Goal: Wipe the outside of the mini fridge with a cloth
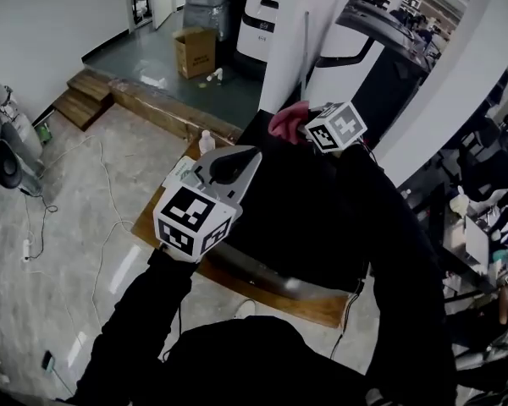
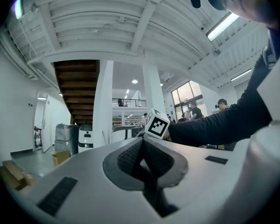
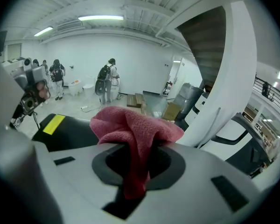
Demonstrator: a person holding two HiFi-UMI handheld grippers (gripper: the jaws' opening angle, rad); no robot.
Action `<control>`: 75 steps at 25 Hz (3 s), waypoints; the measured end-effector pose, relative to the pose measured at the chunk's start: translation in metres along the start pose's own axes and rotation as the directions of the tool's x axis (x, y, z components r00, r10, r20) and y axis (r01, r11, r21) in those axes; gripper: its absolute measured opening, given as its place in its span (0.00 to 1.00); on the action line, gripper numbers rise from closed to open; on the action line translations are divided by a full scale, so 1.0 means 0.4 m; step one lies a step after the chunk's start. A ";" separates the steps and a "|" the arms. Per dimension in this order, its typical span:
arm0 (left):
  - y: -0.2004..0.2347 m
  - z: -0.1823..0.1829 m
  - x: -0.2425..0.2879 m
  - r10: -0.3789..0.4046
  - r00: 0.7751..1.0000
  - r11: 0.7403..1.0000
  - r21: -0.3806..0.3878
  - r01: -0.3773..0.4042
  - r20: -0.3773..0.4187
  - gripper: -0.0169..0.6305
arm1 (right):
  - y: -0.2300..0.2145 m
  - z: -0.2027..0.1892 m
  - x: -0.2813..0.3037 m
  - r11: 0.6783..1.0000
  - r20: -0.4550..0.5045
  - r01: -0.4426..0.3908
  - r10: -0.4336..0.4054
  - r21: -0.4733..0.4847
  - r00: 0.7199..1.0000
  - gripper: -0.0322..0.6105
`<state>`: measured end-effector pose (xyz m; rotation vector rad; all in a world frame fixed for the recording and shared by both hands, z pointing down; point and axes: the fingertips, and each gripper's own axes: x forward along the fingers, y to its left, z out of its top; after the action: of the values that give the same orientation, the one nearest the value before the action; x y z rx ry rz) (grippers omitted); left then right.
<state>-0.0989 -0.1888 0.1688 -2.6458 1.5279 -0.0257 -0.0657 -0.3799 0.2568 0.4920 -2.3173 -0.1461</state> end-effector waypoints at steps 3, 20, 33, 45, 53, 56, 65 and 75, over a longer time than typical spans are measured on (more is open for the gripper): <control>0.036 -0.026 0.037 0.028 0.999 1.000 -0.006 -0.028 -0.028 0.04 | -0.065 -0.031 0.086 0.999 -0.047 0.008 -0.009 -0.033 0.999 0.15; 0.108 -0.107 -0.069 -0.011 0.999 0.999 -0.051 0.009 -0.043 0.04 | 0.094 -0.043 0.178 0.994 -0.119 -0.092 0.086 -0.050 0.989 0.13; 0.075 -0.143 -0.267 -0.119 0.992 0.990 -0.077 0.116 -0.036 0.04 | 0.425 -0.017 0.082 0.996 -0.171 -0.079 0.072 -0.036 0.983 0.13; -0.012 -0.151 -0.396 -0.208 0.978 0.975 -0.083 0.206 -0.019 0.04 | 0.694 -0.014 -0.008 0.990 -0.188 -0.144 0.143 0.008 0.972 0.13; -0.083 -0.114 -0.373 -0.254 0.967 0.962 -0.094 0.256 0.030 0.04 | 0.704 -0.007 -0.156 0.996 -0.133 -0.087 0.089 0.015 0.987 0.14; -0.113 -0.083 -0.337 -0.246 0.968 0.965 -0.080 0.249 0.049 0.04 | 0.635 -0.021 -0.235 0.999 -0.121 -0.036 0.039 0.025 0.992 0.14; -0.262 0.020 -0.110 -0.247 0.966 0.968 -0.026 0.250 0.081 0.04 | 0.318 -0.131 -0.454 0.982 -0.084 0.166 -0.158 0.089 0.984 0.14; -0.408 0.014 0.172 -0.227 0.973 0.973 -0.024 0.229 0.046 0.04 | -0.014 -0.373 -0.445 0.955 -0.161 0.210 -0.178 0.208 0.971 0.14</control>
<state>0.0770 -0.1669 0.1747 -2.8103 1.2131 0.0385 0.1554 -0.3093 0.2448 0.8194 -2.1544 0.0562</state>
